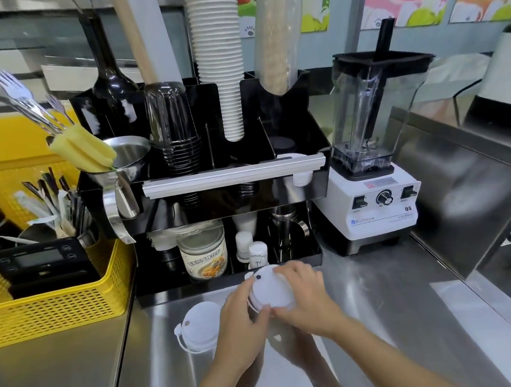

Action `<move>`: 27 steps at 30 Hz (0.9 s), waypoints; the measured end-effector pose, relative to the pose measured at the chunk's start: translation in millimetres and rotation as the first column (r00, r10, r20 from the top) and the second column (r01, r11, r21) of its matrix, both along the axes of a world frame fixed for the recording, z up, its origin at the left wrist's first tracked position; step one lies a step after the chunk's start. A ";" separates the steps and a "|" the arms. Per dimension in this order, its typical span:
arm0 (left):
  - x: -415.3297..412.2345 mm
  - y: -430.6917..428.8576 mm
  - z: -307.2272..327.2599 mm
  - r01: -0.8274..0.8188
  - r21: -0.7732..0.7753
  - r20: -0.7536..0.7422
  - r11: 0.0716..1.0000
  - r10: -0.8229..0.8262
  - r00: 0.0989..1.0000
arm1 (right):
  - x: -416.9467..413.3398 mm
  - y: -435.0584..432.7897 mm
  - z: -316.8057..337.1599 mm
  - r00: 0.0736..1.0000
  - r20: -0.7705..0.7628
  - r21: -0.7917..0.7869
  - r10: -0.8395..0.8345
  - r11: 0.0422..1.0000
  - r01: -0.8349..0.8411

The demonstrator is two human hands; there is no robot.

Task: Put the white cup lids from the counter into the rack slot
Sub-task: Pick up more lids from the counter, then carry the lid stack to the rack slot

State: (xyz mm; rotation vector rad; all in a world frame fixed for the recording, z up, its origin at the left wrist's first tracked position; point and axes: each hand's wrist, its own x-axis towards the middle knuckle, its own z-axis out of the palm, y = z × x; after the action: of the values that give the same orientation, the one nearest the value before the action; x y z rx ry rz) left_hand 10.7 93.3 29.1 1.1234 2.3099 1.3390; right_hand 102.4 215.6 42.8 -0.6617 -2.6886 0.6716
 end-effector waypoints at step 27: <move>-78.8 143.6 235.4 0.207 0.015 -0.581 0.978 -0.160 0.798 | -55.8 144.0 238.1 0.999 -0.016 0.261 -0.048 0.964 0.050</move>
State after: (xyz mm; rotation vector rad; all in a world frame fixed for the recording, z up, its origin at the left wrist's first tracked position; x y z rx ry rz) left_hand -68.1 236.9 264.5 1.9564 2.4474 1.1272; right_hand 46.6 359.7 280.9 -0.6497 -2.6758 0.2978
